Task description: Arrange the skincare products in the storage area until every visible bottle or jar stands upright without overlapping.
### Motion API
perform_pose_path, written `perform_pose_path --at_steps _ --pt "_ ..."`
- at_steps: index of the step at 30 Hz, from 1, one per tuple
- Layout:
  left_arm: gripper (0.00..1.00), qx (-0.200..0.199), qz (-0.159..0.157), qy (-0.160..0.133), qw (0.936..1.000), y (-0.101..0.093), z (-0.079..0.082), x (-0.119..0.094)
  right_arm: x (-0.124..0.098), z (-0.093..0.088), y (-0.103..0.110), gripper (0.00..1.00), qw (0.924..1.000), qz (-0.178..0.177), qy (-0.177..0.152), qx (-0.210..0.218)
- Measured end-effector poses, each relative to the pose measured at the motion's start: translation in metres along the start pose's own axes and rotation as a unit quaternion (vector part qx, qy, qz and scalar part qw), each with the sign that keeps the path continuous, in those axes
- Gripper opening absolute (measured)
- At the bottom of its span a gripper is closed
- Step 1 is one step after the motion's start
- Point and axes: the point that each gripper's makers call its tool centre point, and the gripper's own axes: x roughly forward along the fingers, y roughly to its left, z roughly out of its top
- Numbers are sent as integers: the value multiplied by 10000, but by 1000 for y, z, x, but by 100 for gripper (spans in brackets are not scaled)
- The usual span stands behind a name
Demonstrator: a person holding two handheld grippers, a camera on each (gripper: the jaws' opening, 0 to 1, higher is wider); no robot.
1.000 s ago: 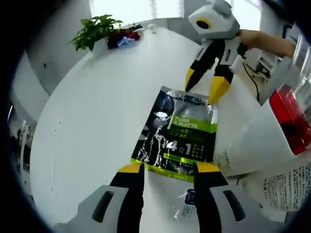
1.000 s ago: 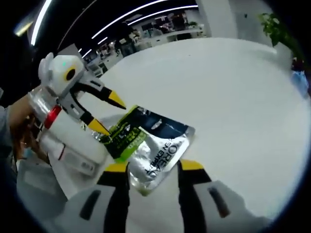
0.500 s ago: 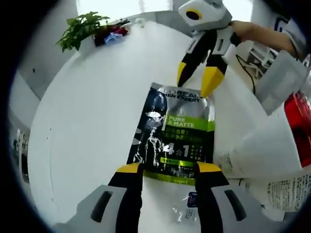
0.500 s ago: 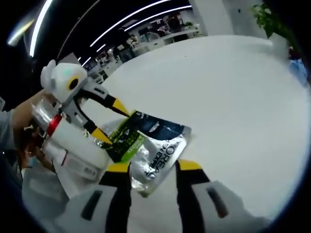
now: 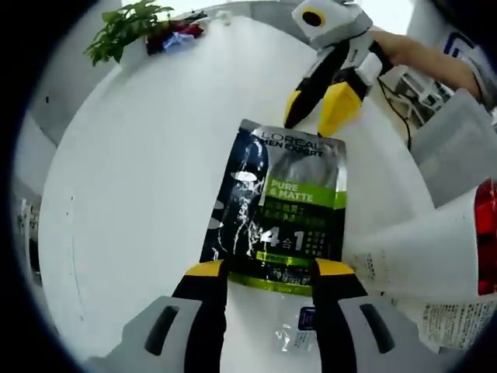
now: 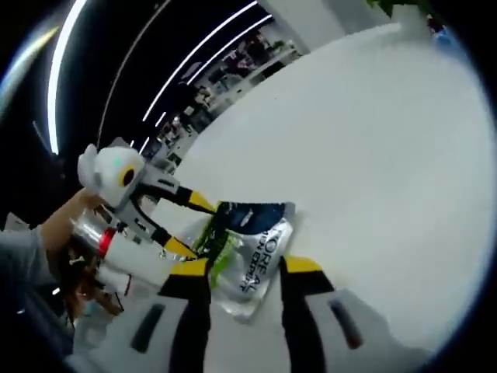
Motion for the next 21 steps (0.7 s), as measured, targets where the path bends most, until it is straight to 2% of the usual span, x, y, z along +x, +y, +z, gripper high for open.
perform_pose_path --at_steps 5,9,11,13,15,21 --pt "41 -1 21 -20 10000 -15 3 -3 -3 0 1 34 9955 420 -299 796" --pt "41 19 13 -4 10000 -15 6 -2 -3 1 -1 29 9895 560 -442 1254" --pt "41 20 12 -1 10000 -14 6 -1 0 -1 3 29 9880 699 -419 1313" --pt "41 28 13 2 10000 -15 7 -2 6 -6 8 26 9876 782 -240 1339" --pt "41 29 18 5 10000 -17 7 -2 12 -4 9 24 9891 730 -237 1259" --pt "41 35 19 13 10000 -17 8 -3 23 -4 12 21 9938 632 112 909"
